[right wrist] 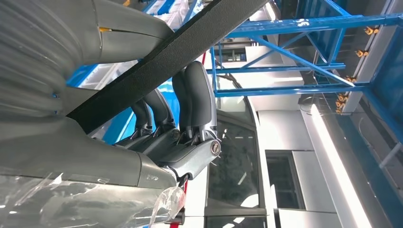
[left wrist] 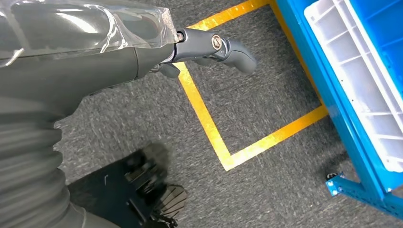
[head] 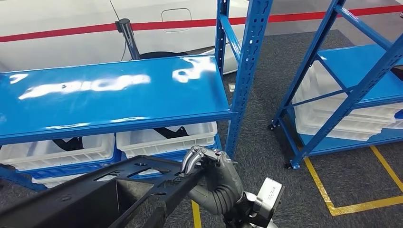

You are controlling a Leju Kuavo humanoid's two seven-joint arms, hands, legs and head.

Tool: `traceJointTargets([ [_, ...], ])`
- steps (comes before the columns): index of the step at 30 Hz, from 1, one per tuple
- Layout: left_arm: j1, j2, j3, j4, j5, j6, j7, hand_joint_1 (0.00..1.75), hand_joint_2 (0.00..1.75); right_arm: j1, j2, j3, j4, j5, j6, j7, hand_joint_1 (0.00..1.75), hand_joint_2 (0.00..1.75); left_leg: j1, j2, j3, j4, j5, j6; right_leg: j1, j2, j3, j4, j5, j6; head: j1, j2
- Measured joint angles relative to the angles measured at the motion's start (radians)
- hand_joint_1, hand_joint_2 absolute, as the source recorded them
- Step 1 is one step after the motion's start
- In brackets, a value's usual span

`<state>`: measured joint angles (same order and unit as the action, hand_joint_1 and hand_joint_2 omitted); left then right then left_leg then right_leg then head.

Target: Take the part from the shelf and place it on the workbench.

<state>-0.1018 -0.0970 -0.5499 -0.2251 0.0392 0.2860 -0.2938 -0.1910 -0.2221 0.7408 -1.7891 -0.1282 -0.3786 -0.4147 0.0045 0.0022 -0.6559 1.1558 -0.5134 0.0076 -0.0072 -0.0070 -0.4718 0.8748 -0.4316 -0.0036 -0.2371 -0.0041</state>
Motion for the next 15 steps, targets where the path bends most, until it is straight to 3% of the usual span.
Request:
traceJointTargets([
  [1,0.001,0.000,-0.001,0.000,0.000,0.001,0.000,0.00,1.75,0.001,0.000,0.000,0.000,0.000,0.001,0.000,1.75,1.75,0.006,0.000,-0.016,0.054,-0.020,-0.007,-0.001,-0.001,-0.007,0.001,0.005,0.002,0.000,0.000],
  [2,0.001,0.000,-0.001,0.000,0.000,0.002,0.000,0.00,1.75,0.001,0.000,0.000,0.000,0.000,0.004,0.001,1.75,1.75,0.011,0.001,-0.014,0.070,-0.020,-0.013,-0.003,-0.002,-0.014,0.003,0.009,0.004,0.000,0.000],
  [3,0.002,0.001,-0.002,0.000,0.000,0.003,0.000,0.00,1.75,0.001,0.000,0.000,0.000,0.001,0.007,0.002,1.75,1.75,0.016,0.002,0.012,0.040,-0.001,-0.019,-0.005,-0.005,-0.020,0.006,0.012,0.007,0.000,0.000],
  [5,-0.001,0.001,-0.002,0.000,0.000,0.004,-0.001,0.00,1.75,0.002,0.001,0.000,0.000,0.002,0.014,0.004,1.75,1.75,0.023,0.017,0.108,-0.119,0.054,-0.030,-0.009,-0.013,-0.030,0.016,0.013,0.015,0.000,0.000],
  [6,-0.002,0.002,-0.003,0.000,0.001,0.004,-0.002,0.00,1.75,0.002,0.002,0.000,0.000,0.003,0.016,0.004,1.75,1.75,0.022,0.024,0.149,-0.188,0.074,-0.028,-0.009,-0.017,-0.035,0.022,0.012,0.021,0.000,0.000],
  [8,-0.006,0.002,-0.005,0.000,0.002,0.005,-0.003,0.00,1.75,0.002,0.002,0.001,0.000,0.005,0.017,0.005,1.75,1.75,0.017,0.032,0.177,-0.249,0.083,-0.015,-0.005,-0.026,-0.042,0.033,0.012,0.032,0.003,0.000],
  [11,-0.004,0.003,-0.010,0.000,0.003,0.006,-0.003,0.00,1.75,0.003,0.002,0.002,0.000,0.006,0.017,0.006,1.75,1.75,0.013,0.012,0.161,-0.247,0.091,0.015,-0.009,-0.036,-0.051,0.047,0.003,0.050,0.007,0.000],
  [13,-0.002,0.004,-0.013,0.000,0.003,0.006,-0.003,0.00,1.75,0.003,0.002,0.002,0.000,0.006,0.017,0.006,1.75,1.75,0.014,-0.001,0.153,-0.249,0.101,0.031,-0.013,-0.020,-0.084,0.125,-0.052,0.058,0.008,0.000],
  [15,-0.001,0.004,-0.017,0.000,0.004,0.006,-0.004,0.00,1.75,0.005,0.002,0.002,0.001,0.008,0.017,0.006,1.75,1.75,0.012,-0.012,0.144,-0.248,0.107,0.039,-0.012,-0.003,-0.148,0.276,-0.130,0.059,0.009,0.000],
])
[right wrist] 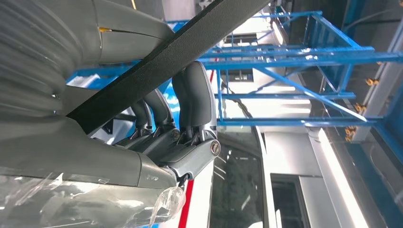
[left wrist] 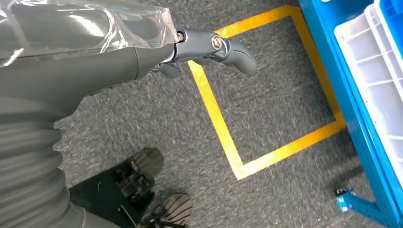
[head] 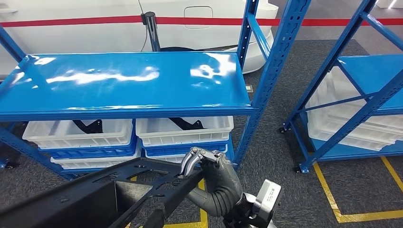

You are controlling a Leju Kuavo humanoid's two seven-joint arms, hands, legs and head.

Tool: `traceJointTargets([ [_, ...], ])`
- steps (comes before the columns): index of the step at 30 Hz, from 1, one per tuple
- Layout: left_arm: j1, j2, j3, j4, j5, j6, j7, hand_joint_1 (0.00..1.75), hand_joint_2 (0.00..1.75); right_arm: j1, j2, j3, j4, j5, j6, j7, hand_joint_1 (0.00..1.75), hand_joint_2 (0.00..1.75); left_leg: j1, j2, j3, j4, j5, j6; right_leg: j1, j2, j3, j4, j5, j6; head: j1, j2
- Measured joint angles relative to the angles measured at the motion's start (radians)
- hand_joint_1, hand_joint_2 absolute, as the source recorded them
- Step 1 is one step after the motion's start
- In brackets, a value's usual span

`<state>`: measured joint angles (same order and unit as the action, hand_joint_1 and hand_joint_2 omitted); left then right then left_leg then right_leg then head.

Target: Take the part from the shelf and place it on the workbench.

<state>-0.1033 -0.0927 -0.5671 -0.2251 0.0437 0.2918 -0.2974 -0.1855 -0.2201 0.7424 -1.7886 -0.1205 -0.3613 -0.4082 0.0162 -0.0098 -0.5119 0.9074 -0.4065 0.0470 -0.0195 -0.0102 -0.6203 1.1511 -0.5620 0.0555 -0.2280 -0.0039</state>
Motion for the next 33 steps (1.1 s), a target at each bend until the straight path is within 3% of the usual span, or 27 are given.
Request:
traceJointTargets([
  [1,0.001,0.000,-0.002,0.000,0.001,0.000,0.000,0.00,1.75,0.001,0.000,0.000,0.001,0.001,0.000,0.000,1.75,1.75,-0.002,-0.006,-0.004,0.001,0.002,0.002,0.001,0.003,-0.026,0.063,-0.024,0.000,0.000,0.000],
  [2,0.003,0.000,-0.004,0.000,0.001,0.000,0.000,0.00,1.75,0.002,0.000,0.001,0.002,0.002,0.000,0.000,1.75,1.75,-0.003,-0.014,-0.006,0.002,0.003,0.002,0.001,0.004,-0.035,0.090,-0.027,-0.001,0.000,0.000],
  [3,0.004,0.000,-0.004,0.000,0.002,0.000,0.000,0.00,1.75,0.003,0.000,0.001,0.003,0.002,0.001,0.000,1.75,1.75,-0.004,-0.022,-0.007,0.004,0.004,0.002,0.001,0.005,-0.026,0.078,-0.012,-0.003,0.000,0.000],
  [4,0.004,0.000,-0.005,0.000,0.002,0.000,0.000,0.00,1.75,0.003,0.000,0.001,0.004,0.003,0.001,0.000,1.75,1.75,-0.004,-0.033,-0.007,0.006,0.005,0.001,0.000,0.010,0.005,0.022,0.021,-0.006,0.000,0.000],
  [5,0.004,0.001,-0.005,0.000,0.002,0.000,0.000,0.00,1.75,0.003,0.000,0.002,0.005,0.003,0.002,0.000,1.75,1.75,-0.004,-0.043,-0.008,0.008,0.005,0.000,0.000,0.027,0.045,-0.055,0.058,-0.009,0.000,0.000],
  [7,0.002,0.000,-0.006,0.000,0.002,0.000,-0.002,0.00,1.75,0.003,0.000,0.002,0.005,0.004,0.003,0.001,1.75,1.75,-0.007,-0.063,-0.015,0.017,0.005,-0.008,-0.002,0.065,0.106,-0.183,0.103,-0.015,0.000,0.000],
  [8,0.001,0.000,-0.007,0.000,0.002,0.000,-0.003,0.00,1.75,0.003,0.000,0.002,0.005,0.004,0.003,0.001,1.75,1.75,-0.008,-0.072,-0.022,0.019,0.007,-0.014,-0.002,0.077,0.115,-0.207,0.107,-0.017,0.000,0.000],
  [10,0.002,0.001,-0.008,0.000,0.003,0.000,-0.005,0.00,1.75,0.002,0.001,0.002,0.005,0.004,0.004,0.001,1.75,1.75,-0.006,-0.091,-0.035,0.021,0.014,-0.027,-0.001,0.064,0.110,-0.210,0.106,-0.021,-0.001,0.000],
  [12,0.005,0.002,-0.009,0.000,0.005,0.001,-0.006,0.00,1.75,0.001,0.004,0.002,0.005,0.004,0.008,0.000,1.75,1.75,-0.006,-0.074,-0.052,0.046,-0.002,-0.038,-0.004,0.040,0.107,-0.212,0.111,-0.031,-0.003,0.000],
  [13,0.005,0.002,-0.009,0.000,0.007,0.001,-0.006,0.00,1.75,0.000,0.005,0.002,0.005,0.004,0.009,0.000,1.75,1.75,-0.006,-0.054,-0.072,0.088,-0.028,-0.042,-0.005,0.027,0.106,-0.214,0.113,-0.036,-0.004,0.000],
  [15,0.004,0.002,-0.009,0.000,0.009,0.001,-0.007,0.00,1.75,0.001,0.006,0.002,0.005,0.004,0.012,-0.001,1.75,1.75,-0.006,-0.016,-0.135,0.232,-0.100,-0.050,-0.002,0.004,0.104,-0.214,0.114,-0.040,-0.007,0.000],
  [17,0.005,0.002,-0.009,0.000,0.010,0.001,-0.007,0.00,1.75,0.003,0.006,0.002,0.006,0.004,0.014,0.000,1.75,1.75,-0.005,-0.008,-0.182,0.341,-0.136,-0.054,0.001,-0.020,0.103,-0.214,0.115,-0.041,-0.007,0.000],
  [18,0.005,0.002,-0.009,0.000,0.010,0.001,-0.007,0.00,1.75,0.003,0.006,0.002,0.006,0.004,0.014,0.000,1.75,1.75,-0.005,-0.007,-0.176,0.337,-0.127,-0.054,0.002,-0.031,0.103,-0.214,0.115,-0.041,-0.007,0.000],
  [19,0.006,0.002,-0.009,0.000,0.010,0.001,-0.007,0.00,1.75,0.003,0.006,0.002,0.006,0.004,0.014,0.000,1.75,1.75,-0.005,-0.002,-0.148,0.289,-0.101,-0.053,0.002,-0.042,0.104,-0.214,0.114,-0.041,-0.007,0.000],
  [21,0.004,0.002,-0.009,0.000,0.010,0.001,-0.007,0.00,1.75,0.002,0.006,0.002,0.007,0.004,0.013,0.000,1.75,1.75,-0.010,0.031,-0.060,0.127,-0.039,-0.044,0.005,-0.061,0.107,-0.213,0.113,-0.039,-0.007,0.000],
  [23,0.001,0.002,-0.010,0.000,0.008,0.000,-0.006,0.00,1.75,0.002,0.006,0.002,0.007,0.004,0.012,0.001,1.75,1.75,-0.018,0.057,-0.012,0.030,-0.009,-0.031,0.009,-0.075,0.108,-0.213,0.112,-0.033,-0.006,0.000],
  [25,0.000,0.002,-0.013,0.000,-0.006,-0.004,0.004,0.00,1.75,0.006,0.005,0.000,0.006,0.006,0.000,0.000,1.75,1.75,-0.021,0.047,-0.015,0.020,-0.004,-0.019,0.011,-0.088,0.109,-0.215,0.114,-0.024,-0.005,0.000],
  [27,-0.004,-0.001,-0.024,0.000,-0.032,-0.011,0.028,0.00,1.75,0.024,-0.003,-0.009,-0.004,0.012,-0.021,-0.002,1.75,1.75,-0.016,0.030,-0.016,0.014,0.004,-0.006,0.009,-0.072,0.104,-0.196,0.096,-0.013,-0.007,0.000],
  [29,-0.016,-0.009,-0.040,0.000,-0.054,-0.017,0.052,0.00,1.75,0.061,-0.022,-0.030,-0.024,0.017,-0.044,-0.008,1.75,1.75,-0.010,0.010,-0.018,0.010,0.013,0.006,0.006,-0.025,0.067,-0.101,0.035,-0.006,-0.008,0.000],
  [31,-0.029,-0.018,-0.054,0.000,-0.062,-0.020,0.064,0.00,1.75,0.099,-0.043,-0.055,-0.047,0.018,-0.059,-0.013,1.75,1.75,-0.010,-0.013,-0.023,0.010,0.017,0.011,0.007,0.003,0.002,0.045,-0.034,-0.004,-0.009,0.000],
  [32,-0.033,-0.021,-0.060,0.000,-0.062,-0.020,0.066,0.00,1.75,0.115,-0.051,-0.066,-0.058,0.018,-0.063,-0.015,1.75,1.75,-0.010,-0.025,-0.025,0.011,0.018,0.012,0.007,0.007,-0.020,0.093,-0.047,-0.003,-0.009,0.000],
  [33,-0.035,-0.023,-0.066,0.000,-0.062,-0.020,0.067,0.00,1.75,0.129,-0.059,-0.075,-0.069,0.018,-0.065,-0.015,1.75,1.75,-0.010,-0.037,-0.025,0.011,0.019,0.012,0.006,0.009,-0.024,0.100,-0.037,-0.003,-0.009,0.000],
])
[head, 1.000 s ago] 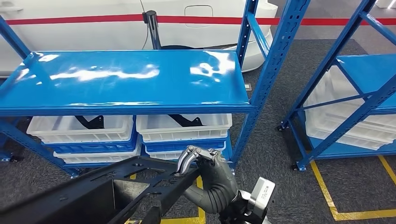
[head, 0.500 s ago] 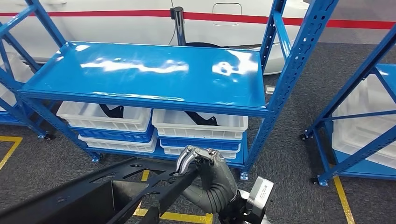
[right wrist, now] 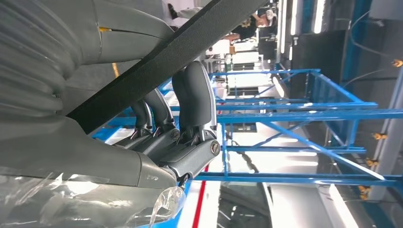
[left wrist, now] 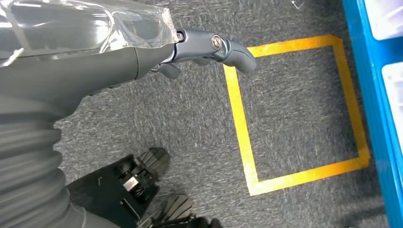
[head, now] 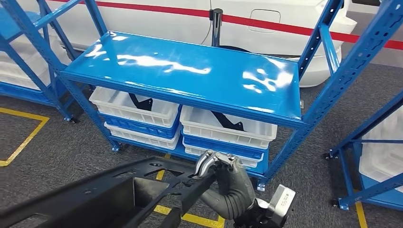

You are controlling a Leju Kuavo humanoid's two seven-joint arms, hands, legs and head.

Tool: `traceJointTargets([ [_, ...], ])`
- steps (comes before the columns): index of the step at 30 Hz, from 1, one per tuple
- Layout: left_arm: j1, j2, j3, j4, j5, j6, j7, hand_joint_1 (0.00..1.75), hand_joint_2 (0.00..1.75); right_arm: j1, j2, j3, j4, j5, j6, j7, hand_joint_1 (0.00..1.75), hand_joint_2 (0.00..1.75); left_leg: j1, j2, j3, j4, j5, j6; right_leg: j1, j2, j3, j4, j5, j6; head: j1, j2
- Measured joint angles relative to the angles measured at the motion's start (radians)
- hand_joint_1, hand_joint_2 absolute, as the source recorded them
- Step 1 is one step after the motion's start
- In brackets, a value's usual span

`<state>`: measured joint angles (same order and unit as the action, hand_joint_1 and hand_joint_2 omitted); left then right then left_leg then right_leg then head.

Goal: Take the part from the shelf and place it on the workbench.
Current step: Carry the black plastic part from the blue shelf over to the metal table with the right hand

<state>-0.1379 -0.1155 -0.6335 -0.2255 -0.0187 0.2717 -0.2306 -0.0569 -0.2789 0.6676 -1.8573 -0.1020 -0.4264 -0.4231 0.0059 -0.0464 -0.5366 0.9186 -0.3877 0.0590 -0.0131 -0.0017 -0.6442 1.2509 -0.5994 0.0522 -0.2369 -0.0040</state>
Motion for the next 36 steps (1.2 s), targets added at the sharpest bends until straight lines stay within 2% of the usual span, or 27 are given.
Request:
traceJointTargets([
  [1,-0.001,-0.001,-0.006,0.000,-0.002,-0.001,0.001,0.00,1.75,0.011,-0.006,-0.008,-0.010,0.000,-0.002,0.000,1.75,1.75,0.000,-0.012,0.001,0.001,0.000,-0.001,-0.001,0.003,0.017,-0.039,0.030,0.000,0.000,0.000],
  [2,-0.002,-0.002,-0.012,0.000,-0.004,-0.002,0.002,0.00,1.75,0.021,-0.011,-0.015,-0.019,0.001,-0.006,0.001,1.75,1.75,0.001,-0.023,0.001,0.003,0.000,-0.002,-0.003,0.014,0.051,-0.111,0.072,0.000,0.000,0.000],
  [4,-0.009,-0.004,-0.023,0.000,-0.011,-0.007,0.007,0.00,1.75,0.035,-0.020,-0.030,-0.034,0.002,-0.014,0.005,1.75,1.75,0.001,-0.043,-0.003,0.009,0.000,-0.009,-0.008,0.063,0.115,-0.256,0.132,-0.002,-0.001,0.000],
  [6,-0.017,-0.006,-0.035,-0.001,-0.014,-0.011,0.010,0.00,1.75,0.043,-0.027,-0.042,-0.045,0.003,-0.025,0.010,1.75,1.75,0.000,-0.061,-0.015,0.012,0.004,-0.023,-0.008,0.087,0.132,-0.307,0.144,-0.007,-0.003,0.000],
  [8,-0.019,-0.007,-0.044,-0.003,-0.015,-0.014,0.016,0.00,1.75,0.046,-0.032,-0.053,-0.058,0.002,-0.037,0.017,1.75,1.75,0.003,-0.074,-0.025,0.013,0.009,-0.036,-0.007,0.062,0.129,-0.310,0.150,-0.017,-0.007,0.000],
  [10,-0.021,-0.009,-0.054,-0.005,-0.014,-0.015,0.022,0.00,1.75,0.051,-0.039,-0.065,-0.073,0.000,-0.044,0.021,1.75,1.75,0.003,-0.035,-0.047,0.053,-0.016,-0.045,-0.009,0.034,0.131,-0.317,0.157,-0.030,-0.014,0.000],
  [12,-0.026,-0.010,-0.064,-0.008,-0.013,-0.012,0.024,0.00,1.75,0.059,-0.047,-0.075,-0.087,-0.003,-0.049,0.024,1.75,1.75,0.004,0.018,-0.107,0.180,-0.083,-0.053,-0.009,0.006,0.130,-0.321,0.160,-0.037,-0.024,0.000],
  [14,-0.030,-0.013,-0.069,-0.009,-0.012,-0.008,0.024,0.00,1.75,0.067,-0.054,-0.083,-0.095,-0.006,-0.050,0.027,1.75,1.75,0.010,0.030,-0.169,0.318,-0.136,-0.060,-0.009,-0.021,0.128,-0.321,0.159,-0.039,-0.029,0.000],
  [15,-0.030,-0.013,-0.071,-0.009,-0.010,-0.007,0.024,0.00,1.75,0.069,-0.057,-0.086,-0.098,-0.009,-0.050,0.029,1.75,1.75,0.013,0.032,-0.176,0.340,-0.137,-0.063,-0.011,-0.034,0.128,-0.321,0.159,-0.038,-0.030,0.000],
  [16,-0.030,-0.014,-0.074,-0.010,-0.009,-0.004,0.024,0.00,1.75,0.070,-0.060,-0.089,-0.101,-0.011,-0.050,0.031,1.75,1.75,0.016,0.036,-0.161,0.316,-0.120,-0.066,-0.012,-0.046,0.129,-0.321,0.158,-0.037,-0.031,0.000],
  [17,-0.030,-0.014,-0.078,-0.011,-0.008,-0.002,0.024,0.00,1.75,0.071,-0.063,-0.093,-0.105,-0.012,-0.050,0.033,1.75,1.75,0.019,0.045,-0.126,0.252,-0.089,-0.068,-0.014,-0.058,0.132,-0.320,0.157,-0.034,-0.033,0.000],
  [18,-0.031,-0.016,-0.081,-0.013,-0.006,0.001,0.024,0.00,1.75,0.072,-0.066,-0.096,-0.110,-0.014,-0.050,0.035,1.75,1.75,0.020,0.068,-0.080,0.169,-0.058,-0.069,-0.014,-0.068,0.135,-0.320,0.154,-0.029,-0.036,0.000],
  [20,-0.034,-0.020,-0.086,-0.015,-0.001,0.006,0.024,0.00,1.75,0.076,-0.074,-0.102,-0.118,-0.015,-0.051,0.037,1.75,1.75,0.017,0.100,-0.017,0.048,-0.021,-0.063,-0.009,-0.087,0.139,-0.317,0.148,-0.014,-0.043,-0.001],
  [21,-0.034,-0.022,-0.087,-0.016,0.001,0.008,0.024,0.00,1.75,0.077,-0.078,-0.105,-0.120,-0.016,-0.052,0.038,1.75,1.75,0.013,0.106,-0.008,0.027,-0.018,-0.057,-0.006,-0.094,0.141,-0.317,0.146,-0.008,-0.045,-0.001],
  [23,-0.034,-0.025,-0.090,-0.017,0.005,0.011,0.023,0.00,1.75,0.078,-0.084,-0.109,-0.124,-0.018,-0.053,0.039,1.75,1.75,0.009,0.084,-0.014,0.024,-0.017,-0.039,-0.006,-0.112,0.145,-0.319,0.144,0.004,-0.045,-0.001],
  [24,-0.032,-0.025,-0.091,-0.017,0.008,0.012,0.022,0.00,1.75,0.078,-0.087,-0.111,-0.125,-0.020,-0.053,0.039,1.75,1.75,0.008,0.073,-0.015,0.023,-0.014,-0.032,-0.010,-0.107,0.144,-0.312,0.137,0.009,-0.046,-0.001],
  [25,-0.032,-0.025,-0.091,-0.018,0.010,0.013,0.021,0.00,1.75,0.078,-0.090,-0.113,-0.126,-0.021,-0.053,0.039,1.75,1.75,0.009,0.063,-0.016,0.022,-0.012,-0.024,-0.012,-0.090,0.136,-0.289,0.120,0.012,-0.046,-0.001],
  [26,-0.033,-0.025,-0.091,-0.018,0.014,0.015,0.020,0.00,1.75,0.078,-0.092,-0.115,-0.127,-0.022,-0.053,0.040,1.75,1.75,0.010,0.052,-0.015,0.021,-0.009,-0.018,-0.014,-0.064,0.118,-0.243,0.090,0.014,-0.046,-0.001],
  [28,-0.035,-0.026,-0.091,-0.019,0.019,0.017,0.016,0.00,1.75,0.078,-0.097,-0.118,-0.128,-0.024,-0.053,0.042,1.75,1.75,0.009,0.032,-0.017,0.020,-0.007,-0.009,-0.012,-0.016,0.053,-0.100,0.015,0.011,-0.046,-0.001],
  [29,-0.035,-0.027,-0.092,-0.019,0.021,0.017,0.014,0.00,1.75,0.078,-0.099,-0.118,-0.128,-0.025,-0.053,0.043,1.75,1.75,0.008,0.019,-0.017,0.021,-0.007,-0.007,-0.009,-0.007,0.021,-0.034,-0.009,0.010,-0.046,-0.001],
  [30,-0.035,-0.028,-0.092,-0.019,0.024,0.017,0.013,0.00,1.75,0.077,-0.101,-0.118,-0.128,-0.026,-0.052,0.046,1.75,1.75,0.006,0.005,-0.017,0.021,-0.007,-0.006,-0.007,-0.004,0.002,0.001,-0.014,0.007,-0.046,-0.001],
  [31,-0.035,-0.028,-0.092,-0.019,0.027,0.017,0.012,0.00,1.75,0.075,-0.102,-0.118,-0.129,-0.028,-0.051,0.049,1.75,1.75,0.004,-0.009,-0.016,0.021,-0.007,-0.006,-0.005,-0.002,0.002,-0.005,0.003,0.004,-0.046,-0.001],
  [32,-0.035,-0.028,-0.092,-0.020,0.029,0.017,0.011,0.00,1.75,0.073,-0.103,-0.118,-0.130,-0.029,-0.049,0.053,1.75,1.75,0.003,-0.025,-0.014,0.022,-0.007,-0.006,-0.005,0.004,0.021,-0.054,0.039,-0.001,-0.047,-0.001],
  [33,-0.035,-0.028,-0.092,-0.020,0.031,0.017,0.011,0.00,1.75,0.071,-0.104,-0.118,-0.130,-0.031,-0.048,0.057,1.75,1.75,0.003,-0.039,-0.012,0.022,-0.007,-0.006,-0.005,0.022,0.053,-0.131,0.083,-0.006,-0.046,-0.001],
  [34,-0.036,-0.028,-0.092,-0.021,0.033,0.017,0.010,0.00,1.75,0.069,-0.106,-0.119,-0.131,-0.031,-0.047,0.062,1.75,1.75,0.002,-0.053,-0.013,0.023,-0.007,-0.007,-0.006,0.054,0.084,-0.206,0.119,-0.011,-0.047,-0.001],
  [35,-0.037,-0.029,-0.092,-0.021,0.034,0.016,0.010,0.00,1.75,0.068,-0.108,-0.119,-0.132,-0.032,-0.047,0.066,1.75,1.75,0.002,-0.065,-0.017,0.025,-0.007,-0.010,-0.007,0.081,0.106,-0.263,0.142,-0.013,-0.047,-0.002],
  [36,-0.038,-0.029,-0.092,-0.022,0.035,0.014,0.010,0.00,1.75,0.066,-0.110,-0.119,-0.133,-0.032,-0.048,0.070,1.75,1.75,0.003,-0.076,-0.024,0.026,-0.005,-0.014,-0.006,0.100,0.115,-0.294,0.152,-0.015,-0.047,-0.002],
])
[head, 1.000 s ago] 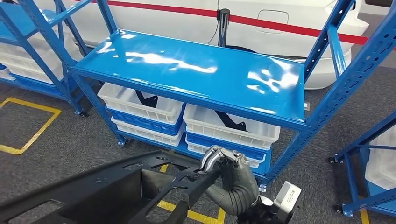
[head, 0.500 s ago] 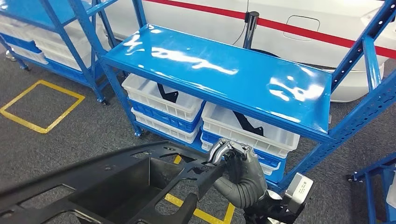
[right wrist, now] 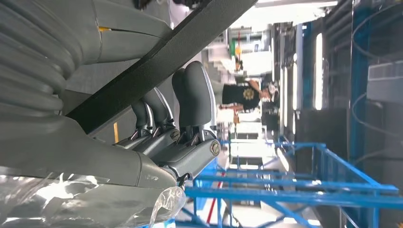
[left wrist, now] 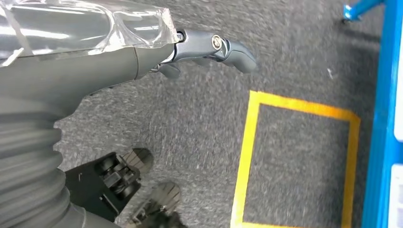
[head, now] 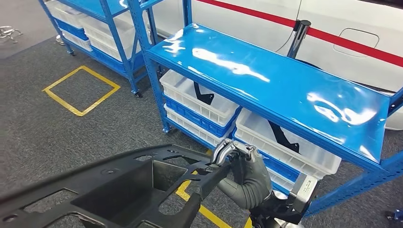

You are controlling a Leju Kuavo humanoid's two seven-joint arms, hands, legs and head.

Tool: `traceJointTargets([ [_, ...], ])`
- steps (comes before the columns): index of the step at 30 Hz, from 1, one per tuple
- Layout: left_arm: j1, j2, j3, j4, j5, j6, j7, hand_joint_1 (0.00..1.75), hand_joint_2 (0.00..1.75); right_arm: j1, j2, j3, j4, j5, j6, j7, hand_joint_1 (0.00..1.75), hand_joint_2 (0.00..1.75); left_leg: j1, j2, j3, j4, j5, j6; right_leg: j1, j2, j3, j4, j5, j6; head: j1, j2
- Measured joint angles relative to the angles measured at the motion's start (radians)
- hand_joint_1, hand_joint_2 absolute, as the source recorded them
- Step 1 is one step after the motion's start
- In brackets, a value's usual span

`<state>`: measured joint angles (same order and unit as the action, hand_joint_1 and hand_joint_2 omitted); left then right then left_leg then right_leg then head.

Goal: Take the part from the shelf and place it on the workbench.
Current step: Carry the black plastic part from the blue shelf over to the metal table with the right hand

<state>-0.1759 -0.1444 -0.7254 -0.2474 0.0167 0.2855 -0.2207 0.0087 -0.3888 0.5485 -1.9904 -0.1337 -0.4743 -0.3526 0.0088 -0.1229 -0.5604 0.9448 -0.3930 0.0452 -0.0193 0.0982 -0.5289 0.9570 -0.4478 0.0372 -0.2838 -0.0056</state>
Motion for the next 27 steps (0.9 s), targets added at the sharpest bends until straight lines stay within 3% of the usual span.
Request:
traceJointTargets([
  [1,0.000,-0.001,0.000,0.000,0.001,-0.002,0.000,0.00,1.75,-0.002,-0.002,0.000,-0.001,0.000,-0.001,0.004,1.75,1.75,0.002,-0.013,-0.007,0.000,0.003,-0.006,0.002,0.004,0.001,-0.009,-0.001,-0.001,0.000,0.000],
  [2,0.002,-0.001,0.000,0.000,0.001,-0.003,0.000,0.00,1.75,-0.005,-0.003,0.000,-0.002,0.000,-0.001,0.006,1.75,1.75,0.004,-0.028,-0.012,-0.001,0.007,-0.012,0.001,-0.011,0.000,-0.012,0.000,-0.003,0.000,0.000],
  [3,0.005,-0.002,0.000,-0.001,0.001,-0.004,0.000,0.00,1.75,-0.007,-0.004,0.000,-0.003,0.000,-0.002,0.007,1.75,1.75,0.004,-0.027,-0.016,0.001,0.006,-0.018,0.001,-0.025,0.003,-0.015,0.002,-0.007,0.000,0.000],
  [5,0.007,-0.005,-0.002,-0.001,0.000,-0.005,0.002,0.00,1.75,-0.001,-0.009,-0.004,-0.010,0.000,-0.009,0.011,1.75,1.75,0.000,0.021,-0.041,0.052,-0.024,-0.028,-0.004,-0.058,0.011,-0.023,0.004,-0.017,-0.005,0.000],
  [7,0.007,-0.010,-0.005,-0.001,-0.004,-0.006,0.004,0.00,1.75,0.020,-0.019,-0.013,-0.020,-0.002,-0.019,0.012,1.75,1.75,0.000,0.086,-0.107,0.190,-0.090,-0.037,-0.003,-0.091,0.017,-0.025,0.001,-0.024,-0.010,-0.001],
  [9,0.011,-0.017,-0.012,-0.001,-0.007,-0.006,0.003,0.00,1.75,0.048,-0.031,-0.024,-0.029,-0.004,-0.027,0.003,1.75,1.75,0.006,0.105,-0.168,0.310,-0.129,-0.044,-0.002,-0.123,0.019,-0.025,-0.003,-0.025,-0.012,-0.001],
  [10,0.014,-0.019,-0.015,-0.001,-0.007,-0.006,0.002,0.00,1.75,0.060,-0.035,-0.029,-0.031,-0.005,-0.030,-0.003,1.75,1.75,0.009,0.110,-0.170,0.315,-0.121,-0.047,-0.003,-0.137,0.021,-0.025,-0.005,-0.023,-0.012,-0.001],
  [11,0.017,-0.021,-0.018,-0.001,-0.006,-0.006,0.000,0.00,1.75,0.069,-0.039,-0.032,-0.033,-0.006,-0.033,-0.010,1.75,1.75,0.011,0.116,-0.150,0.275,-0.095,-0.048,-0.003,-0.149,0.024,-0.025,-0.007,-0.020,-0.013,-0.001],
  [12,0.019,-0.021,-0.020,-0.001,-0.006,-0.005,-0.001,0.00,1.75,0.076,-0.041,-0.034,-0.035,-0.006,-0.036,-0.016,1.75,1.75,0.012,0.130,-0.110,0.201,-0.059,-0.048,-0.003,-0.159,0.028,-0.025,-0.010,-0.016,-0.013,-0.001],
  [14,0.018,-0.022,-0.023,-0.001,-0.005,-0.004,-0.003,0.00,1.75,0.085,-0.044,-0.038,-0.037,-0.006,-0.040,-0.024,1.75,1.75,0.007,0.179,-0.036,0.057,-0.008,-0.040,0.002,-0.176,0.035,-0.024,-0.018,-0.006,-0.014,-0.001],
  [16,0.017,-0.022,-0.024,-0.001,0.000,0.000,-0.005,0.00,1.75,0.089,-0.046,-0.041,-0.038,-0.006,-0.045,-0.028,1.75,1.75,-0.003,0.199,-0.014,0.005,0.001,-0.028,0.008,-0.190,0.038,-0.024,-0.023,0.005,-0.014,-0.001],
  [18,0.018,-0.022,-0.025,-0.001,0.006,0.004,-0.009,0.00,1.75,0.090,-0.048,-0.041,-0.039,-0.006,-0.049,-0.030,1.75,1.75,-0.006,0.175,-0.017,0.002,0.005,-0.013,0.005,-0.204,0.042,-0.026,-0.028,0.016,-0.014,-0.001],
  [20,0.019,-0.022,-0.025,-0.001,0.008,0.006,-0.011,0.00,1.75,0.092,-0.050,-0.042,-0.040,-0.005,-0.053,-0.032,1.75,1.75,-0.003,0.152,-0.014,-0.005,0.010,0.002,-0.001,-0.174,0.029,0.015,-0.060,0.023,-0.014,-0.001],
  [22,0.017,-0.023,-0.025,-0.001,0.008,0.007,-0.013,0.00,1.75,0.096,-0.053,-0.042,-0.041,-0.004,-0.055,-0.032,1.75,1.75,-0.002,0.128,-0.011,-0.007,0.012,0.011,-0.002,-0.123,-0.030,0.147,-0.130,0.024,-0.013,-0.001],
  [24,0.018,-0.023,-0.025,-0.001,0.008,0.006,-0.013,0.00,1.75,0.100,-0.054,-0.042,-0.041,-0.004,-0.055,-0.032,1.75,1.75,-0.004,0.101,-0.010,-0.007,0.011,0.015,0.000,-0.104,-0.099,0.281,-0.175,0.023,-0.013,-0.001],
  [25,0.019,-0.023,-0.026,-0.001,0.008,0.006,-0.013,0.00,1.75,0.101,-0.055,-0.042,-0.041,-0.004,-0.055,-0.033,1.75,1.75,-0.005,0.086,-0.009,-0.006,0.011,0.015,0.000,-0.102,-0.112,0.298,-0.168,0.023,-0.013,-0.001],
  [26,0.020,-0.023,-0.026,-0.001,0.008,0.006,-0.013,0.00,1.75,0.101,-0.056,-0.042,-0.041,-0.004,-0.055,-0.033,1.75,1.75,-0.005,0.071,-0.008,-0.005,0.011,0.015,-0.001,-0.100,-0.105,0.271,-0.140,0.022,-0.014,-0.001],
  [27,0.021,-0.023,-0.026,-0.001,0.008,0.006,-0.013,0.00,1.75,0.101,-0.056,-0.042,-0.041,-0.004,-0.055,-0.033,1.75,1.75,-0.005,0.056,-0.006,-0.004,0.011,0.014,-0.002,-0.093,-0.079,0.206,-0.099,0.021,-0.014,-0.001],
])
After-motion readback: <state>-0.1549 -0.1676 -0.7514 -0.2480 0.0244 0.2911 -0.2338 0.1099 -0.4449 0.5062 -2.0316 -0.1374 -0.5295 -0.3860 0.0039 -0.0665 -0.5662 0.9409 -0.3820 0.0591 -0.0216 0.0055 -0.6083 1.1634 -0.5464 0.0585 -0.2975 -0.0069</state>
